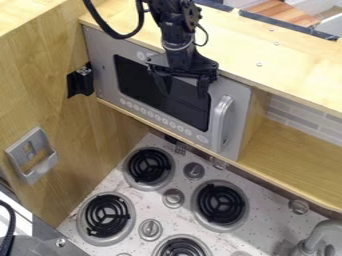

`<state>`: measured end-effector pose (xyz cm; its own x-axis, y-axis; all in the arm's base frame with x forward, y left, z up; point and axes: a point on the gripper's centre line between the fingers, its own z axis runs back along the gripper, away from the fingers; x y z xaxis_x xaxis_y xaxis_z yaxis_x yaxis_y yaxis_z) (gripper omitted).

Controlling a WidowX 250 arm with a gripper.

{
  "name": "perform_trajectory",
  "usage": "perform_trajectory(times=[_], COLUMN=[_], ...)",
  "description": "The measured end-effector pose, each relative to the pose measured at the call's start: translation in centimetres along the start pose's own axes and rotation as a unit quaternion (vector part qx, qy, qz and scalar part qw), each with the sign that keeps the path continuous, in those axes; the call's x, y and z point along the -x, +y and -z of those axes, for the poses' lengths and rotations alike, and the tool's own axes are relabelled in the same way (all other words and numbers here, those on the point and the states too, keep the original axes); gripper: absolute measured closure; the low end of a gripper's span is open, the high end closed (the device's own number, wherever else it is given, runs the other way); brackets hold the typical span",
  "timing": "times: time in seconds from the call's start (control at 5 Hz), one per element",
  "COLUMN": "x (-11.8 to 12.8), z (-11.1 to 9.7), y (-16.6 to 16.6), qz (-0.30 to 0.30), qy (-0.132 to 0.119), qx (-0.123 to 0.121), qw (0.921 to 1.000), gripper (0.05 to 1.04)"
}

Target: Close microwave

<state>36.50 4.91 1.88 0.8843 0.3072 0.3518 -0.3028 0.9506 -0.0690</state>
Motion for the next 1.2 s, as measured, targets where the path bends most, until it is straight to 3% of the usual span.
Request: perform_trajectory(times=[0.2,0.4,0.8,1.0,1.2], x=[0.1,-0.8,1.9,1.9,1.8], z=[0.0,-3.0,-8.2,-11.2,-11.6], y=[0.1,1.1,5.5,6.7,6.9], qz=[-0.002,-0.01,-0.011,-0.019,-0.023], qy=[0.002,-0.031,-0.052,-0.074,-0.079], qx=[-0.004,-0.017,-0.033,-0.005,-0.003], qw=[1.0,0.9993,0.998,0.997,0.9966], gripper=[0.085,0.085,0.085,0.085,0.085])
